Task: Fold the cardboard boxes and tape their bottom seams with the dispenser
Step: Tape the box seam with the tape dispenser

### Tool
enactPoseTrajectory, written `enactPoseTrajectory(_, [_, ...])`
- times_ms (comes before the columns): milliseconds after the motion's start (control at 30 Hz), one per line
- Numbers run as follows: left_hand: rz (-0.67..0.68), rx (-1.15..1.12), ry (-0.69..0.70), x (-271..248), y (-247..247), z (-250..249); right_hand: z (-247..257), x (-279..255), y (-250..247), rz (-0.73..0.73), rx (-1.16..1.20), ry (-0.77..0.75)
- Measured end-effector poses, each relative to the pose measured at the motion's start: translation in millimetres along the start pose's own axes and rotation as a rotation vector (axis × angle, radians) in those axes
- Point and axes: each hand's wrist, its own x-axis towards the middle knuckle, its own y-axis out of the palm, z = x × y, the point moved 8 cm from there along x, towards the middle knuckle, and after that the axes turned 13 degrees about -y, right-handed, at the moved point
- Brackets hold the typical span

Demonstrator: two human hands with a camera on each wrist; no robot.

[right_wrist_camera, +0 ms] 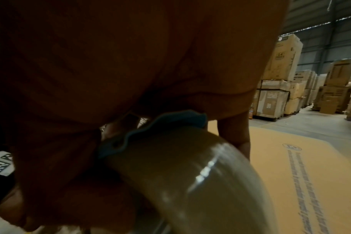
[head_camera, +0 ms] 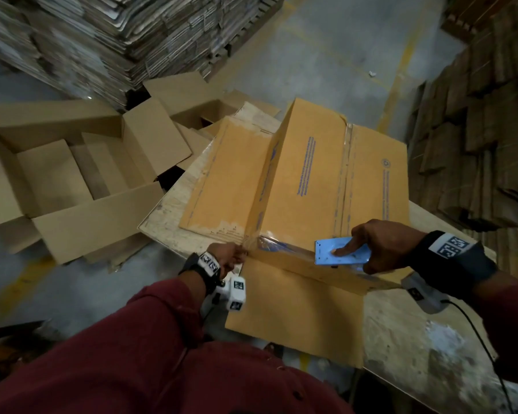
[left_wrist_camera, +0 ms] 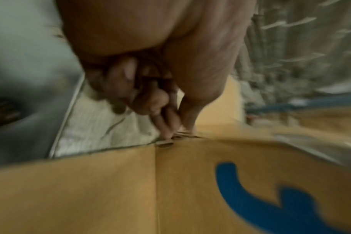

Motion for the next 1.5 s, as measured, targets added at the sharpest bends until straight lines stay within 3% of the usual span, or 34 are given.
enactPoseTrajectory(100, [-0.288, 0.189, 0.247, -7.0, -25.6, -18.0, -4.3, 0.2, 3.6, -0.015, 0.023, 0.022])
enactPoseTrajectory(167, [-0.317, 0.027, 0.455, -36.3, -33.7, -40.9, -3.8, 1.9, 2.8, -0.004, 0.029, 0.015])
enactPoseTrajectory(233, [-0.117, -0.131, 0.539, -67.0, -18.9, -54.4, -3.3, 2.7, 1.6, 0.018, 0.036, 0.009])
enactPoseTrajectory(367, [0.406, 0.024, 0.342, -89.0, 46.3, -37.6, -2.7, 4.0, 0.2, 0.026, 0.033, -0.002])
enactPoseTrajectory(467, [0.466, 0.056, 0.316, -99.2, 56.8, -38.3, -4.5, 5.1, 1.7, 0.027, 0.040, -0.009])
enactPoseTrajectory(600, [0.362, 0.150, 0.372, -117.1, 57.1, -56.8, -3.1, 1.6, -0.7, -0.011, 0.025, -0.018])
enactPoseTrajectory(667, [0.228, 0.281, 0.551, -124.4, 56.0, -70.0, 0.2, 0.0, -2.9, -0.034, 0.005, -0.029])
enactPoseTrajectory(800, [-0.149, 1.117, 1.098, -162.3, 114.5, -55.1, 4.6, -4.0, -3.7, -0.062, -0.048, -0.104])
enactPoseTrajectory(867, [-0.292, 1.499, 1.216, -154.0, 144.5, -23.3, 7.2, -6.4, -7.6, -0.075, -0.099, -0.143])
enactPoseTrajectory(933, [-0.423, 1.691, 1.232, -126.8, 148.4, -0.7, 14.8, -12.6, -8.2, -0.086, -0.156, -0.198])
enactPoseTrajectory(1033, [-0.527, 1.693, 1.244, -108.9, 141.0, 5.6, 18.0, -27.4, -1.0, -0.102, -0.208, -0.250])
enactPoseTrajectory(1133, [-0.527, 1.638, 1.280, -116.8, 147.4, 4.6, 10.4, -50.3, 2.4, -0.166, -0.248, -0.241])
enactPoseTrajectory(1500, [-0.551, 1.660, 1.154, -114.9, 153.0, 0.0, -28.2, -104.2, 27.7, -0.224, -0.237, -0.223])
